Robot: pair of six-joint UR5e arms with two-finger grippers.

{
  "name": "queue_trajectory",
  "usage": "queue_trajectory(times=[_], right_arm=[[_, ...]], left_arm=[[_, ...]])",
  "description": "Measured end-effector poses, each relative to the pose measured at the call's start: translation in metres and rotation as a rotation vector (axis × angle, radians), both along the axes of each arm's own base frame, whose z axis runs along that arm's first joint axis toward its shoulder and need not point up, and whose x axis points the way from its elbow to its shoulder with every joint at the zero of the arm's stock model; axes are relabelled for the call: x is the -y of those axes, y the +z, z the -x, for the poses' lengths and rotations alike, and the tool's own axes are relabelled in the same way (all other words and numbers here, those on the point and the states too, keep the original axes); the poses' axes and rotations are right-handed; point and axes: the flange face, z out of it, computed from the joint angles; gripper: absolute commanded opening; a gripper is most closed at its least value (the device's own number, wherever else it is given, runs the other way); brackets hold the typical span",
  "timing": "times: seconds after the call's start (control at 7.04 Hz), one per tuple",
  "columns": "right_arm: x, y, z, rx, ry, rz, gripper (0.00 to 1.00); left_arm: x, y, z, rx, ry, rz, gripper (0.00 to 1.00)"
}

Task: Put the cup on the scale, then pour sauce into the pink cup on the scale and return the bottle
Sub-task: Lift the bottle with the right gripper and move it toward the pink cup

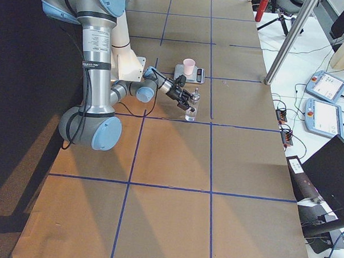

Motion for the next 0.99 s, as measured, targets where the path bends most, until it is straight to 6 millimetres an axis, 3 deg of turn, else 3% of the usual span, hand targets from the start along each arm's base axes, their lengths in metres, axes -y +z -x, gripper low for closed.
queue_trajectory(times=[0.28, 0.43, 0.71, 0.99], right_arm=[[-0.003, -0.046, -0.007, -0.049, -0.104, -0.066, 0.0], [-0.002, -0.071, -0.002, -0.093, -0.154, -0.108, 0.0], [-0.003, -0.119, 0.014, -0.243, -0.248, -0.224, 0.0], [-0.018, -0.143, 0.038, -0.581, -0.277, -0.337, 0.0]], left_arm=[[-0.001, 0.01, 0.004, 0.019, 0.032, -0.012, 1.0], [-0.001, 0.025, 0.015, 0.045, 0.068, -0.026, 1.0], [0.008, 0.07, 0.057, 0.107, 0.131, -0.056, 1.0], [0.012, 0.122, 0.083, 0.129, 0.216, -0.121, 1.0]])
